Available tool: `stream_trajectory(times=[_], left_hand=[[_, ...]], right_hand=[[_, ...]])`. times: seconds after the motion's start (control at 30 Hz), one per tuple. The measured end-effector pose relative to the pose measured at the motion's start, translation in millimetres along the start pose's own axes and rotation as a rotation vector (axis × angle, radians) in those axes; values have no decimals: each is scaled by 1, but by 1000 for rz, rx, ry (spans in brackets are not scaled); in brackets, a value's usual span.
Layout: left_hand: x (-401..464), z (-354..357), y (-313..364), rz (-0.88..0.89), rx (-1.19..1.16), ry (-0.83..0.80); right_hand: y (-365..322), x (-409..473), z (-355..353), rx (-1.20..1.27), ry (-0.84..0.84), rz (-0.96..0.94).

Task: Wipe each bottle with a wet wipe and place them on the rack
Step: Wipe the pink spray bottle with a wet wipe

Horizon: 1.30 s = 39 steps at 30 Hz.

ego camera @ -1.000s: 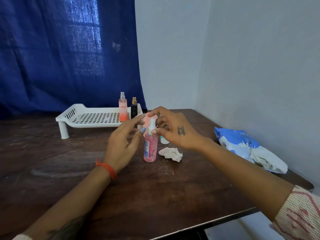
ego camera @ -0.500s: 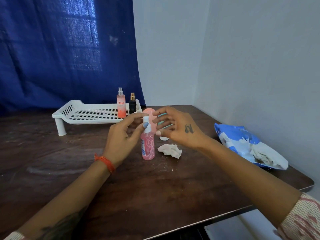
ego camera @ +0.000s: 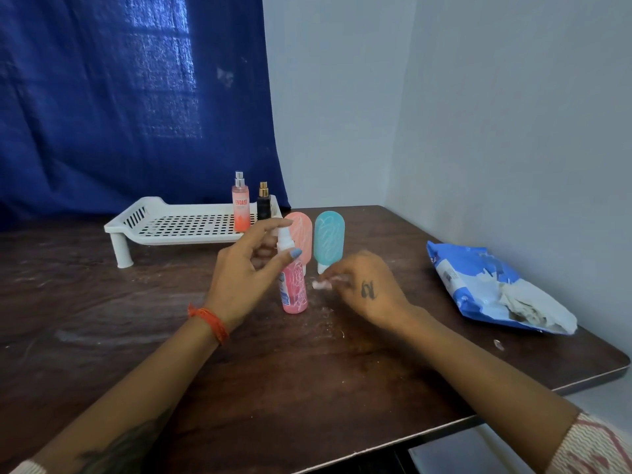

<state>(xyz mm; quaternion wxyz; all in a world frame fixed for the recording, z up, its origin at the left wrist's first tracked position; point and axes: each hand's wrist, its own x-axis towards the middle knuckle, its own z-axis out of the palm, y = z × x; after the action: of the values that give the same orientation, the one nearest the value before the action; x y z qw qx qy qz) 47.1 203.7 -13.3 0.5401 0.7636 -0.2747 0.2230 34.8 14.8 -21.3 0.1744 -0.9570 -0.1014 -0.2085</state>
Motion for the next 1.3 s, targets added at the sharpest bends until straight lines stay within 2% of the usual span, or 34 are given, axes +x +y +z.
stream_trajectory(times=[0.1,0.17,0.27,0.4,0.47,0.57,0.73,0.97,1.1,1.3], left_hand=[[2,-1,0,-45,-57,12],[3,-2,0,-96,-144,29],[5,-5,-4,-200,-311,41],[6,-10,-9,-310,-408,43],[6,-9,-9,-336,-435,40],[6,-7,-7,-331,-440,21],[5,-7,-6,-319,-429,-2],[5,-9,-4,-319,-454,-34],[4,-7,-1,-302,-470,-69],[3,-9,1,-316,-483,-101]], right_hand=[[-9,8,0,162,367,-79],[-19,14,-3,348,445,-81],[-28,18,4,576,380,-38],[-25,12,19,717,248,66],[-22,9,20,769,242,89],[-24,8,19,795,251,91],[-31,4,19,818,238,-67],[-27,3,19,810,108,36],[-32,7,19,959,140,72],[-29,2,13,964,134,13]])
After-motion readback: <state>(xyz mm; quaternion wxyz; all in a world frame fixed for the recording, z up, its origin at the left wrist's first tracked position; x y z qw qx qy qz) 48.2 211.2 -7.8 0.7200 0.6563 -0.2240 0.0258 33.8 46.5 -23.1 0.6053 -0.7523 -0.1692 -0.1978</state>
